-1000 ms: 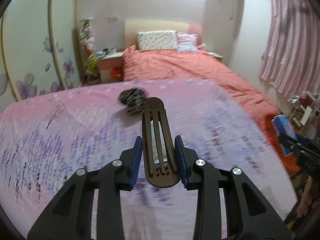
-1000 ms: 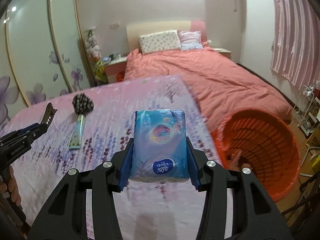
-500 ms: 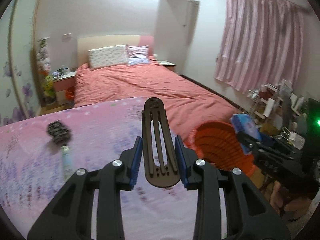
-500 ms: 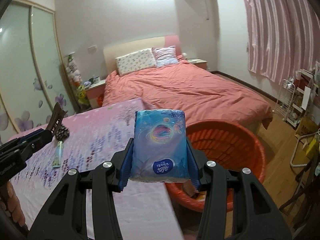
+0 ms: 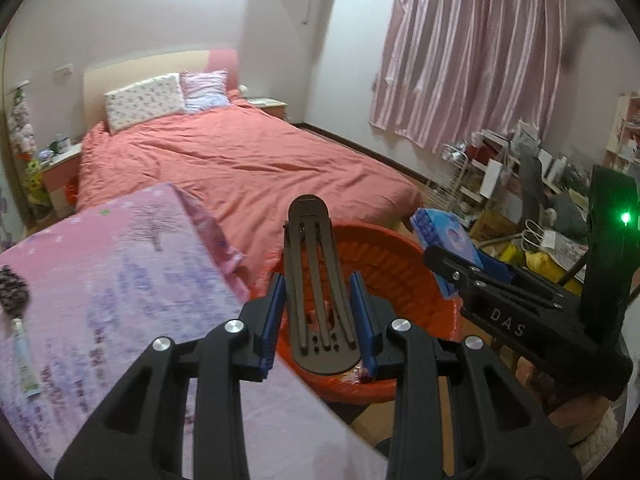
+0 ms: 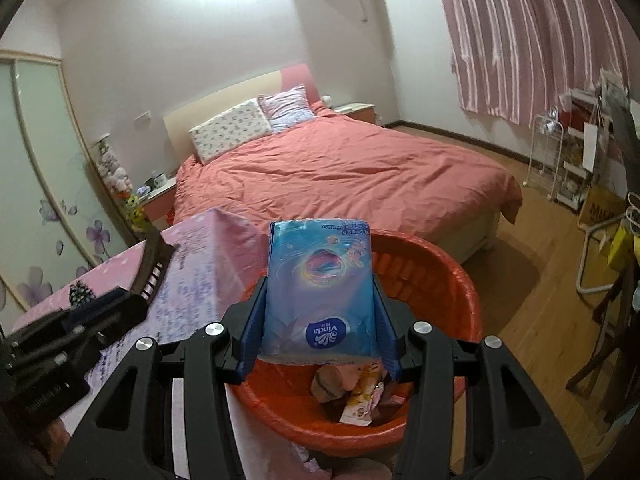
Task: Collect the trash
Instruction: 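Carry the tissue pack and hair clip to the orange basket and release both, then grasp the black floral scrunchie with the right tool while the left tool grasps the lotion tube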
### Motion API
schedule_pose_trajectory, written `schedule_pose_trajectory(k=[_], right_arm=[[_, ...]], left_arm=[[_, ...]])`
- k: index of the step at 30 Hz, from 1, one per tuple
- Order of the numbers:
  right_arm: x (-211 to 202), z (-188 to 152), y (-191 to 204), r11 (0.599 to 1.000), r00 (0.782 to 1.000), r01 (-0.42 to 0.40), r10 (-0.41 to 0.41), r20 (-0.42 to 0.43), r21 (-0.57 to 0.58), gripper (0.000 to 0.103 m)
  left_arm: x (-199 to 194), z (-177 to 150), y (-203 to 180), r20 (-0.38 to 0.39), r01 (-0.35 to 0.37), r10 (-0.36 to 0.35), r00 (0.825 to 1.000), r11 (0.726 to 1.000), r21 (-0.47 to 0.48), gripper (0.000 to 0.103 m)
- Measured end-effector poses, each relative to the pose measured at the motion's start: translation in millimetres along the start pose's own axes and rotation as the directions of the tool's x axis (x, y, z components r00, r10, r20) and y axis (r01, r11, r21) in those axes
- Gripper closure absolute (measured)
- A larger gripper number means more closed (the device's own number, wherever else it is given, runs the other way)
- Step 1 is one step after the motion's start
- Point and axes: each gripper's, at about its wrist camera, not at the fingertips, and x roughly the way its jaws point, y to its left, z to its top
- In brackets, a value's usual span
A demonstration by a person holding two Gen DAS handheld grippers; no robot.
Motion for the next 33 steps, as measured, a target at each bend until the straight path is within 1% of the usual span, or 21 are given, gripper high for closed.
schedule_pose_trajectory(k=[4, 6, 7, 8, 9, 14, 18, 21, 24, 26, 28, 30, 33], right_arm=[[13, 2, -16, 0.999, 1.0, -0.002, 0.003, -0.018, 0.044, 0.054], [21, 3, -21, 0.998, 0.999, -0.017, 0.019, -0.03, 0.053, 0.051], [25, 3, -22, 0.999, 0.999, -0.016, 0.018, -0.036, 0.052, 0.049], [29, 1, -23, 0.999, 0.999, -0.005, 0.007, -0.044, 0.05, 0.044], [32, 0, -24, 0.999, 0.999, 0.0, 0.003, -0.052, 0.051, 0.041], [35, -13, -28, 0.997, 0.996, -0.001, 0.008, -0.085, 0.076, 0.038], [33, -17, -22, 0.999, 0.995, 0.004, 0.001, -0.102, 0.047, 0.038], [30, -22, -10, 1.0, 0.993, -0.008, 0.011, -0.114, 0.024, 0.038], [26, -27, 12, 1.0, 0.991, -0.027, 0.025, -0.13, -0.015, 0.038], [24, -30, 26, 0.998, 0.989, -0.046, 0.04, -0.141, -0.039, 0.038], [22, -34, 42, 0.996, 0.987, -0.066, 0.056, -0.153, -0.064, 0.038], [21, -39, 58, 0.992, 0.983, -0.089, 0.073, -0.168, -0.089, 0.037], [22, -47, 82, 0.984, 0.977, -0.123, 0.097, -0.191, -0.127, 0.036]], left_arm=[[35, 1, -16, -0.049, 0.026, -0.025, 0.998, 1.0, 0.017, 0.069], [49, -2, -15, -0.076, 0.01, -0.008, 0.997, 1.0, 0.02, 0.066], [53, -3, -12, -0.084, -0.003, 0.005, 0.996, 1.0, 0.018, 0.055], [55, -4, -7, -0.089, -0.024, 0.025, 0.996, 1.0, 0.012, 0.045], [55, -6, -2, -0.089, -0.041, 0.041, 0.995, 0.999, 0.003, 0.042], [50, -16, 31, -0.1, -0.131, 0.127, 0.987, 0.991, -0.033, 0.032], [34, -26, 63, -0.105, -0.187, 0.18, 0.978, 0.98, -0.062, 0.029], [20, -36, 89, -0.109, -0.243, 0.235, 0.966, 0.967, -0.075, 0.027], [3, -47, 118, -0.113, -0.306, 0.295, 0.949, 0.947, -0.097, 0.024], [-9, -55, 142, -0.119, -0.355, 0.342, 0.932, 0.928, -0.116, 0.023], [-21, -63, 169, -0.134, -0.407, 0.39, 0.911, 0.902, -0.145, 0.023], [-33, -70, 198, -0.151, -0.457, 0.434, 0.888, 0.87, -0.188, 0.023], [-50, -81, 241, -0.173, -0.524, 0.495, 0.852, 0.811, -0.261, 0.023]])
